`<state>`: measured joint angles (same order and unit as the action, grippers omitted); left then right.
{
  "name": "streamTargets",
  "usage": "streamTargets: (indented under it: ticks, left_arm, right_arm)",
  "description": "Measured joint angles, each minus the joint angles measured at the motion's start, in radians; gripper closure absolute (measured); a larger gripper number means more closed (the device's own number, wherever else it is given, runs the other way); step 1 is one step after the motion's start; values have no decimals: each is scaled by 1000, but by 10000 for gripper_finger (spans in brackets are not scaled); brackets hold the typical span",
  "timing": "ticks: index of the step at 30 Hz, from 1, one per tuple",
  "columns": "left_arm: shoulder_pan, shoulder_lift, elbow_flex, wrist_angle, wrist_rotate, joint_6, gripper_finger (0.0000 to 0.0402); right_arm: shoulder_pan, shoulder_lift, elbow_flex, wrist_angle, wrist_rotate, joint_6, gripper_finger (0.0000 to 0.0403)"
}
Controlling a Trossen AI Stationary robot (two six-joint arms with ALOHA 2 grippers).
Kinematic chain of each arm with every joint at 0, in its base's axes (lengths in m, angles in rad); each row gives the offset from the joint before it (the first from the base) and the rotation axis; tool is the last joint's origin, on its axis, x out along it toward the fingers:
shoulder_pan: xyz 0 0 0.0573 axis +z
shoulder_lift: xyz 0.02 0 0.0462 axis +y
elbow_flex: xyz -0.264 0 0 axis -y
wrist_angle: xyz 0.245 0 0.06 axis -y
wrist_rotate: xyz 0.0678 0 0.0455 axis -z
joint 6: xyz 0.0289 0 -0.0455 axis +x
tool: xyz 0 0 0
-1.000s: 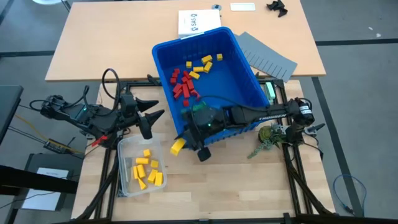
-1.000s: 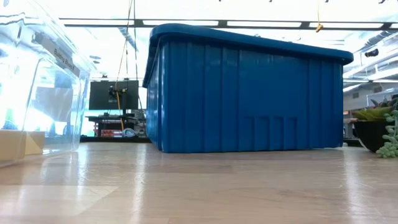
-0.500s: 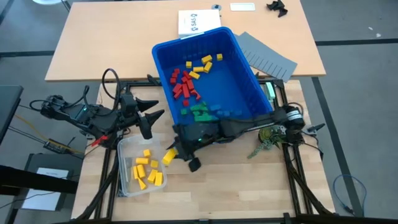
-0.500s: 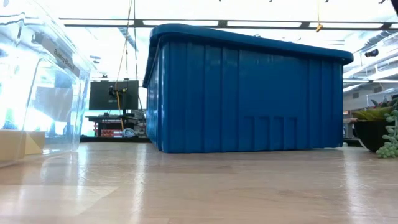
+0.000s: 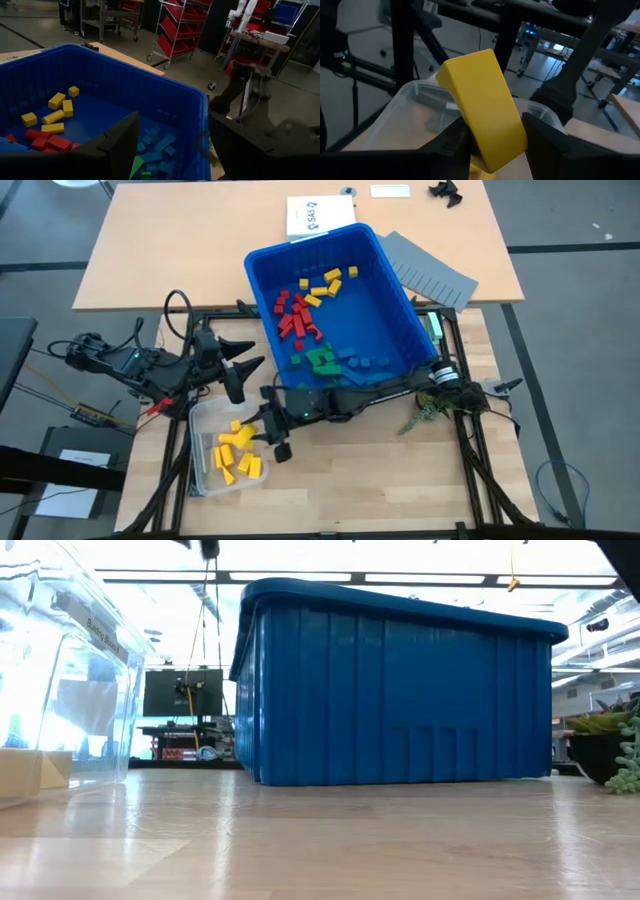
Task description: Sort Items/Unsort Items
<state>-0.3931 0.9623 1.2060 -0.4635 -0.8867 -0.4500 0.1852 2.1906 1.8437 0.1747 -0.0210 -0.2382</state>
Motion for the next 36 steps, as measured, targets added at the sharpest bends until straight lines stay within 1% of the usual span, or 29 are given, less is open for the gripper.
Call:
streamTargets:
  ticks: [2, 5, 10, 14, 19, 28, 33, 36]
  left_arm:
    - [0, 0, 0, 0, 0, 0, 153]
    - [0, 0, 0, 1, 0, 0, 154]
    - [0, 0, 0, 1, 0, 0, 154]
    - [0, 0, 0, 1, 0, 0, 154]
    - [0, 0, 0, 1, 0, 0, 154]
    - [0, 0, 0, 2, 0, 0, 154]
    - [0, 0, 0, 2, 0, 0, 153]
    - [0, 0, 0, 3, 0, 0, 154]
  right_arm:
    - [0, 33, 0, 68, 0, 22, 251]
    - [-2, 79, 1, 121, 3, 29, 221]
    - [-2, 106, -1, 109, 41, 20, 170]
    - [-2, 76, 0, 92, 67, -32, 142]
    - [-6, -51, 0, -73, 118, -120, 127]
    - [-84, -310, 1, -504, 211, -176, 136]
    - [-200, -392, 1, -681, 245, -183, 139]
    - [-295, -406, 1, -715, 246, -174, 138]
